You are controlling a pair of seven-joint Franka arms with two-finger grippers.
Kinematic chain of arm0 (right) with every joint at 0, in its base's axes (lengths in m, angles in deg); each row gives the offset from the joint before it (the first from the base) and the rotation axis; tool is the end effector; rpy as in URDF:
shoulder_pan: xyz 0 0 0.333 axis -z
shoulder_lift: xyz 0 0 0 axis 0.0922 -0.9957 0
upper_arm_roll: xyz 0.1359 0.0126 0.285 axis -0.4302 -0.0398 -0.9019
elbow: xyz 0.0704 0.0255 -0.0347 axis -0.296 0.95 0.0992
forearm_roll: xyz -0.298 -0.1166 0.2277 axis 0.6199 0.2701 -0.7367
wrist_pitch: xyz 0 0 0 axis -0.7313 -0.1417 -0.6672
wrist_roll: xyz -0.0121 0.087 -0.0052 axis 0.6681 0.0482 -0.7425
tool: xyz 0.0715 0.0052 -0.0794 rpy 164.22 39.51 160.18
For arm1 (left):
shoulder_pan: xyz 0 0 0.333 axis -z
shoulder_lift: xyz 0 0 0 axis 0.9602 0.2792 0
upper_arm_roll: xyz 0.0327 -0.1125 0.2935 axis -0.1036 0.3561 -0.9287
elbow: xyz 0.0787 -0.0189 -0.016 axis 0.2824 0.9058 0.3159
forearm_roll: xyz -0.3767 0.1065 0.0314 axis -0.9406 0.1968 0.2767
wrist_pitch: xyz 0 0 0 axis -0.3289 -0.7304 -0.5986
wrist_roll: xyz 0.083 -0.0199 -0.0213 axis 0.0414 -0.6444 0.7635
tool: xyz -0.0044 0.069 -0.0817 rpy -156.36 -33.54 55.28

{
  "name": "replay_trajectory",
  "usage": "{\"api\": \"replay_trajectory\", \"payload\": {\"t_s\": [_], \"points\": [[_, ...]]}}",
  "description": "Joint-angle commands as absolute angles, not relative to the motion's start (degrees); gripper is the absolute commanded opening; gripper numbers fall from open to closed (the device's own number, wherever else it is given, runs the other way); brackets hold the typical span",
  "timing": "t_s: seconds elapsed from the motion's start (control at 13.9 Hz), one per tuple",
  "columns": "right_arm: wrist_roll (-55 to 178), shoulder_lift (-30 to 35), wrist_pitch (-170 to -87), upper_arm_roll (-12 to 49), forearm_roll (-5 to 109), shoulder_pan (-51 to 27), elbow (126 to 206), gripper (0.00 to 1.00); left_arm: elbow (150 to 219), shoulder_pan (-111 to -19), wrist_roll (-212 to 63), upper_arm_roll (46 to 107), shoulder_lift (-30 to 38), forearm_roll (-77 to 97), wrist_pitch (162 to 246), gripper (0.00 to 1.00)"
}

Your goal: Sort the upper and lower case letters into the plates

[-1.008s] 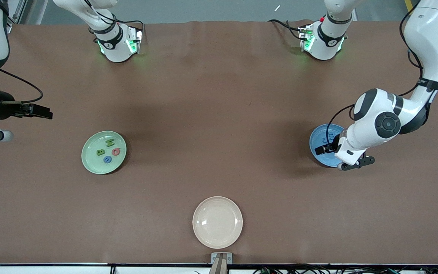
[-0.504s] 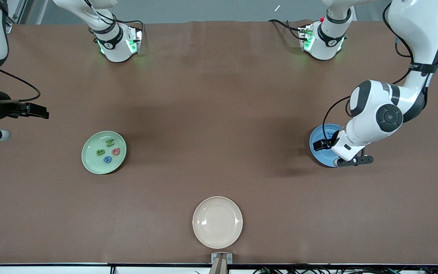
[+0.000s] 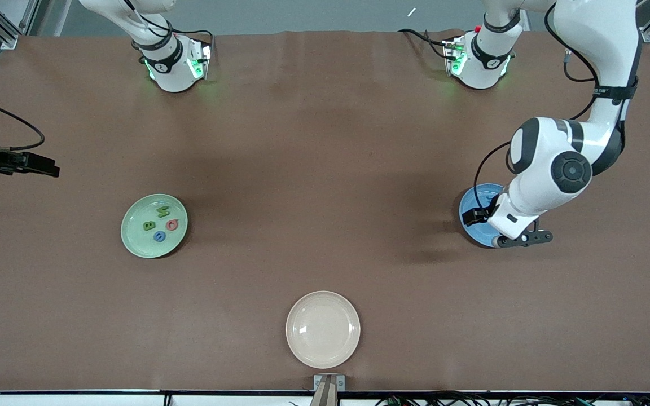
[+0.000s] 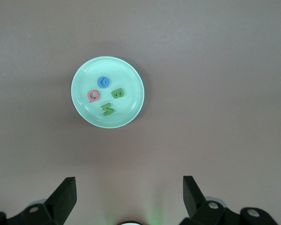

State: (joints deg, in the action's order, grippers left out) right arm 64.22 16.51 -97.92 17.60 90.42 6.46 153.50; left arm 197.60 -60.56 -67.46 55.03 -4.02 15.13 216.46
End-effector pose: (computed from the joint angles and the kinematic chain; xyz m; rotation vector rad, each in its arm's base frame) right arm 0.5857 -0.0558 0.5575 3.1049 -0.0830 -0.2873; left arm 0.5963 -0.1070 0.3135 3.1039 0.1647 -0.0482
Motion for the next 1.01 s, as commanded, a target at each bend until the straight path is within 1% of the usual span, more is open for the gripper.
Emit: {"api": "replay_trajectory", "payload": {"t_s": [0.0,0.14,0.29,0.43,0.65,0.94], "points": [[63.9,14.7,-97.2,16.7,90.7,7.3,149.8,1.00,197.1,-64.5,-73.6,55.0,-6.0,14.5,213.7,0.99],[63.9,14.7,-97.2,16.7,90.5,7.2,149.1,1.00,194.8,-68.3,-78.5,56.2,-6.0,14.5,208.5,0.99],[64.0,15.0,-95.4,16.6,90.2,7.2,147.5,1.00,192.5,-71.7,-79.4,57.9,-5.3,14.8,205.4,0.99],[64.0,15.0,-92.6,16.6,90.0,7.2,145.6,1.00,192.2,-75.0,-79.9,60.5,-5.1,17.6,204.9,0.99],[64.5,16.3,-92.1,16.4,88.8,6.9,145.8,1.00,192.4,-79.7,-80.9,65.1,-5.6,17.5,205.0,0.99],[63.8,16.5,-89.3,16.7,88.7,8.1,146.0,1.00,194.7,-79.6,-80.4,65.4,-12.3,17.2,204.5,0.99]]}}
